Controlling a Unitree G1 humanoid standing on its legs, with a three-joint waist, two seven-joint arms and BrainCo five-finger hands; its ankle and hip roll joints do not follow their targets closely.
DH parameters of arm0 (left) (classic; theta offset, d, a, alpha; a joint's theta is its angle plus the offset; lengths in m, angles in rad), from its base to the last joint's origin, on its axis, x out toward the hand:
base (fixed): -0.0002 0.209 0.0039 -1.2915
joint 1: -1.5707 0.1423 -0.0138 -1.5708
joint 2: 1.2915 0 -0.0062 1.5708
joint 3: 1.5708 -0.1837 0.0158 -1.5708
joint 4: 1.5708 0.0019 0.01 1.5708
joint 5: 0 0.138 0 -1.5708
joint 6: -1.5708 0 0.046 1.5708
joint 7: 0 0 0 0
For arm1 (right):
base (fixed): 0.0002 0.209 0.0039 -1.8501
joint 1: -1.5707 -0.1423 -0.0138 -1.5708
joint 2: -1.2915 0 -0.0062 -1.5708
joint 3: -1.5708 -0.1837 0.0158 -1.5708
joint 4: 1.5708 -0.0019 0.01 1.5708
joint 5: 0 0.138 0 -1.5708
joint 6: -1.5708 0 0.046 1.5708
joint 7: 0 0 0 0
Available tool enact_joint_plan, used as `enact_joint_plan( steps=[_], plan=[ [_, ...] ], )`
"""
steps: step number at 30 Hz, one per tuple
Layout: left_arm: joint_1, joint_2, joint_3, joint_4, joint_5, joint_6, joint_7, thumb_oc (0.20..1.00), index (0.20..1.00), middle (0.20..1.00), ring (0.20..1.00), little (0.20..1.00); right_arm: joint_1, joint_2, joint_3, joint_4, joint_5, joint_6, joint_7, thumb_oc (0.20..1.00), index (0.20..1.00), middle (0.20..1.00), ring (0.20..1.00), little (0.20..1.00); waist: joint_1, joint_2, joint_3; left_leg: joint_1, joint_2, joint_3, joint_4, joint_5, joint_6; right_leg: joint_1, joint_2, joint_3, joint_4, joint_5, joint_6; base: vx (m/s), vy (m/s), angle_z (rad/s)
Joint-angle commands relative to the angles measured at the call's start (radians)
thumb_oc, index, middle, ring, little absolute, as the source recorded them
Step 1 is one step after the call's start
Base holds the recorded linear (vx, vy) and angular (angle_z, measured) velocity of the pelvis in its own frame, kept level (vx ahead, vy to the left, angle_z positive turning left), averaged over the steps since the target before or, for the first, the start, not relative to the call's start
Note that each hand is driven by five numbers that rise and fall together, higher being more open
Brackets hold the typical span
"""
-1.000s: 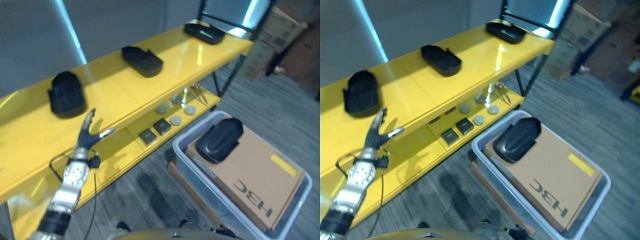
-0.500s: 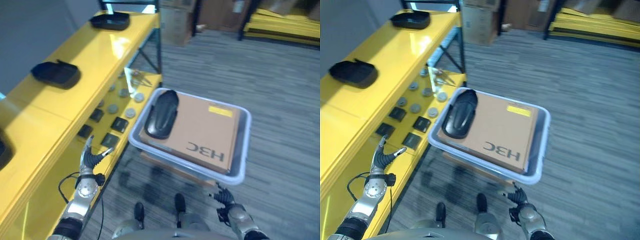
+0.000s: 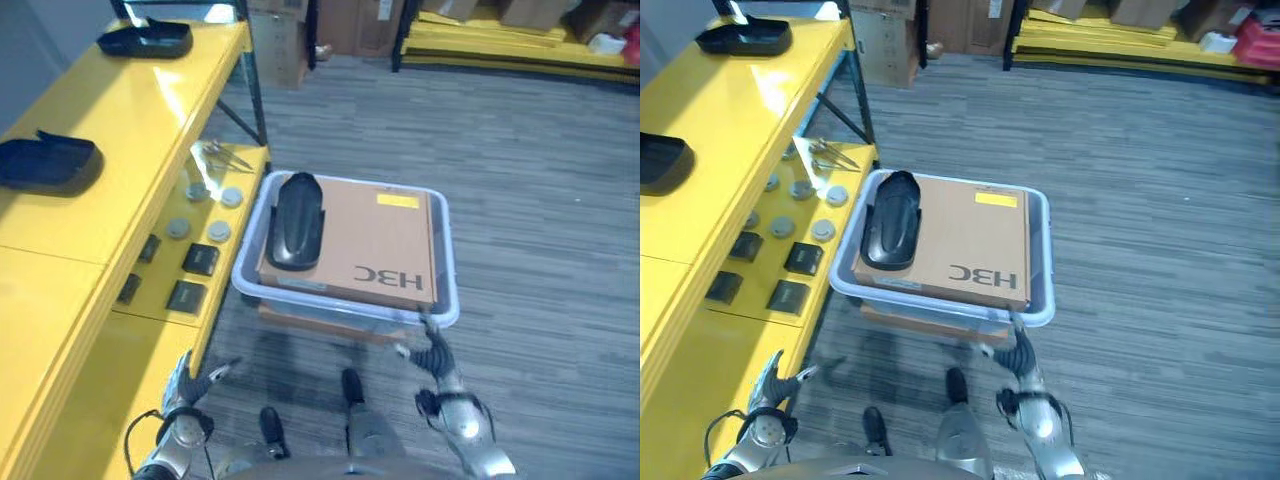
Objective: Move parts from the plastic box to the shelf.
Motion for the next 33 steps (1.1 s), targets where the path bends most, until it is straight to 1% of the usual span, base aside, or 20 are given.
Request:
enact_joint_plan(
  steps=[1,3,4,5,6,7,8,10,11,12,14,16,18,19,20,22,24,27,29,33],
  plan=[
    [-0.024,0.012,0.063,0.062,-0.037,-0.013,0.043,1.0,1.0,1.0,1.0,1.0,-0.104,-0.037,-0.016,-0.061,0.049,-0.101,-0.031,1.0,1.0,1.0,1.0,1.0,0.068,0.016,-0.02,-0.008,0.035,-0.087,-0.001,-0.022,-0.035,0.009,-0.016,-0.036,0.072,-0.074,0.034,0.01,-0.073,0.05],
    [-0.03,0.007,0.085,0.098,-0.077,-0.009,0.042,1.0,1.0,1.0,1.0,1.0,-0.208,-0.054,0.006,-0.052,0.065,-0.08,-0.045,1.0,1.0,1.0,1.0,1.0,0.093,0.006,-0.023,-0.026,0.04,-0.081,-0.001,-0.015,-0.042,0.005,-0.02,-0.062,0.027,-0.044,0.029,-0.02,-0.086,-0.03],
    [-0.032,0.007,0.087,0.098,-0.077,-0.009,0.042,1.0,1.0,1.0,1.0,1.0,-0.211,-0.054,0.007,-0.049,0.066,-0.081,-0.045,1.0,1.0,1.0,1.0,1.0,0.092,0.006,-0.022,-0.027,0.04,-0.081,-0.001,-0.015,-0.042,0.005,-0.02,-0.063,0.025,-0.042,0.029,-0.04,-0.105,0.03],
    [-0.044,0.0,0.11,0.151,-0.117,-0.005,0.04,1.0,1.0,1.0,1.0,1.0,-0.317,-0.066,0.021,-0.03,0.065,-0.057,-0.062,1.0,1.0,1.0,1.0,1.0,0.115,-0.003,-0.014,-0.053,0.053,-0.079,-0.001,-0.001,-0.052,0.002,-0.019,-0.088,-0.018,-0.024,0.026,-0.03,-0.068,0.12],
    [-0.046,0.0,0.111,0.152,-0.117,-0.005,0.04,1.0,1.0,1.0,1.0,1.0,-0.32,-0.066,0.022,-0.028,0.065,-0.058,-0.062,1.0,1.0,1.0,1.0,1.0,0.113,-0.003,-0.013,-0.055,0.054,-0.081,-0.001,0.0,-0.052,0.002,-0.019,-0.089,-0.019,-0.022,0.025,-0.06,-0.103,0.14],
    [-0.051,-0.002,0.113,0.159,-0.136,-0.004,0.036,1.0,1.0,1.0,1.0,1.0,-0.366,-0.072,0.024,-0.005,0.056,-0.044,-0.078,1.0,1.0,1.0,1.0,1.0,0.124,-0.007,-0.006,-0.073,0.058,-0.086,-0.001,0.009,-0.058,0.003,-0.019,-0.106,-0.039,-0.02,0.023,-0.16,-0.123,0.23],
    [-0.077,0.0,0.079,0.152,-0.147,-0.002,0.025,1.0,1.0,1.0,1.0,1.0,-0.499,-0.079,0.03,0.078,0.041,-0.008,-0.13,1.0,1.0,1.0,1.0,1.0,0.147,-0.007,0.026,-0.125,0.071,-0.113,-0.001,0.035,-0.071,-0.012,-0.016,-0.143,-0.048,-0.021,0.015,-0.2,-0.152,0.23],
    [-0.097,-0.004,0.052,0.144,-0.156,-0.003,0.018,1.0,1.0,1.0,1.0,1.0,-0.606,-0.086,0.03,0.159,0.035,0.029,-0.17,1.0,1.0,1.0,1.0,1.0,0.161,-0.005,0.044,-0.159,0.076,-0.137,-0.001,0.05,-0.079,-0.026,-0.016,-0.167,-0.052,-0.021,0.011,-0.13,-0.111,0.46],
    [-0.099,-0.01,0.043,0.136,-0.186,-0.01,0.016,1.0,1.0,1.0,1.0,1.0,-0.655,-0.073,0.025,0.21,0.073,0.032,-0.188,1.0,1.0,1.0,1.0,1.0,0.171,-0.004,0.052,-0.171,0.077,-0.146,-0.001,0.055,-0.08,-0.03,-0.016,-0.176,-0.055,-0.019,0.011,-0.04,-0.05,0.8],
    [-0.102,-0.018,0.053,0.132,-0.236,-0.015,0.003,1.0,1.0,1.0,1.0,1.0,-0.687,-0.072,0.026,0.247,0.093,0.04,-0.193,1.0,1.0,1.0,1.0,1.0,0.177,-0.001,0.061,-0.181,0.076,-0.154,-0.001,0.061,-0.081,-0.034,-0.016,-0.182,-0.057,-0.017,0.01,-0.04,-0.031,0.74],
    [-0.118,-0.023,0.061,0.137,-0.294,-0.02,-0.013,1.0,1.0,1.0,1.0,1.0,-0.754,-0.096,0.027,0.297,0.089,0.065,-0.2,1.0,1.0,1.0,1.0,1.0,0.181,0.003,0.075,-0.208,0.076,-0.168,-0.001,0.072,-0.087,-0.046,-0.015,-0.189,-0.058,-0.015,0.009,-0.05,-0.012,0.42],
    [-0.133,-0.023,0.041,0.129,-0.304,-0.025,-0.021,1.0,1.0,1.0,1.0,1.0,-0.823,-0.119,0.037,0.357,0.07,0.087,-0.209,1.0,1.0,1.0,1.0,1.0,0.189,0.003,0.087,-0.228,0.075,-0.179,-0.001,0.079,-0.09,-0.06,-0.016,-0.194,-0.059,-0.012,0.008,-0.03,-0.014,0.19],
    [-0.144,-0.022,0.029,0.129,-0.299,-0.025,-0.026,1.0,1.0,1.0,1.0,1.0,-0.861,-0.126,0.043,0.393,0.074,0.09,-0.209,1.0,1.0,1.0,1.0,1.0,0.192,0.002,0.092,-0.239,0.076,-0.184,-0.001,0.082,-0.092,-0.067,-0.015,-0.194,-0.06,-0.011,0.007,-0.01,-0.005,0.11],
    [-0.149,-0.018,0.023,0.125,-0.303,-0.025,-0.028,1.0,1.0,1.0,1.0,1.0,-0.879,-0.132,0.052,0.415,0.068,0.102,-0.208,1.0,1.0,1.0,1.0,1.0,0.195,0.002,0.097,-0.246,0.075,-0.187,-0.001,0.084,-0.092,-0.071,-0.014,-0.193,-0.06,-0.01,0.007,0.0,0.0,0.11],
    [-0.155,-0.014,0.019,0.118,-0.311,-0.026,-0.034,1.0,1.0,1.0,1.0,1.0,-0.921,-0.137,0.059,0.478,0.063,0.126,-0.21,1.0,1.0,1.0,1.0,1.0,0.2,0.004,0.103,-0.257,0.074,-0.193,-0.001,0.087,-0.093,-0.077,-0.015,-0.198,-0.059,-0.007,0.006,0.0,0.006,0.09],
    [-0.165,-0.012,0.02,0.113,-0.331,-0.031,-0.03,1.0,1.0,1.0,1.0,1.0,-0.96,-0.127,0.058,0.52,0.089,0.134,-0.212,1.0,1.0,1.0,1.0,1.0,0.202,0.004,0.109,-0.266,0.071,-0.197,-0.001,0.089,-0.093,-0.085,-0.015,-0.196,-0.059,-0.005,0.006,0.0,0.012,0.08],
    [-0.168,-0.013,0.02,0.09,-0.374,-0.043,-0.029,1.0,1.0,1.0,1.0,1.0,-0.987,-0.121,0.053,0.565,0.093,0.149,-0.243,1.0,1.0,1.0,1.0,1.0,0.21,0.006,0.114,-0.279,0.069,-0.202,-0.001,0.092,-0.094,-0.093,-0.016,-0.198,-0.061,-0.002,0.007,-0.01,0.004,0.11],
    [-0.173,-0.02,0.003,0.072,-0.381,-0.048,-0.029,1.0,1.0,1.0,1.0,1.0,-1.019,-0.111,0.06,0.605,0.103,0.155,-0.244,1.0,1.0,1.0,1.0,1.0,0.213,0.008,0.121,-0.29,0.066,-0.208,-0.001,0.096,-0.095,-0.1,-0.018,-0.201,-0.061,0.002,0.006,0.0,0.008,0.07],
    [-0.173,-0.032,-0.034,0.058,-0.375,-0.048,-0.045,1.0,1.0,1.0,1.0,1.0,-1.054,-0.101,0.083,0.688,0.138,0.159,-0.21,1.0,1.0,1.0,1.0,1.0,0.221,0.011,0.131,-0.301,0.061,-0.218,-0.001,0.099,-0.095,-0.106,-0.019,-0.205,-0.061,0.003,0.007,0.0,0.003,0.05],
    [-0.162,-0.03,-0.09,0.012,-0.378,-0.065,-0.085,1.0,1.0,1.0,1.0,1.0,-1.142,-0.121,0.146,0.854,0.166,0.166,-0.137,1.0,1.0,1.0,1.0,1.0,0.247,0.021,0.148,-0.335,0.052,-0.24,-0.001,0.111,-0.097,-0.128,-0.025,-0.218,-0.061,0.011,0.01,-0.02,-0.013,0.12]
  ],
)
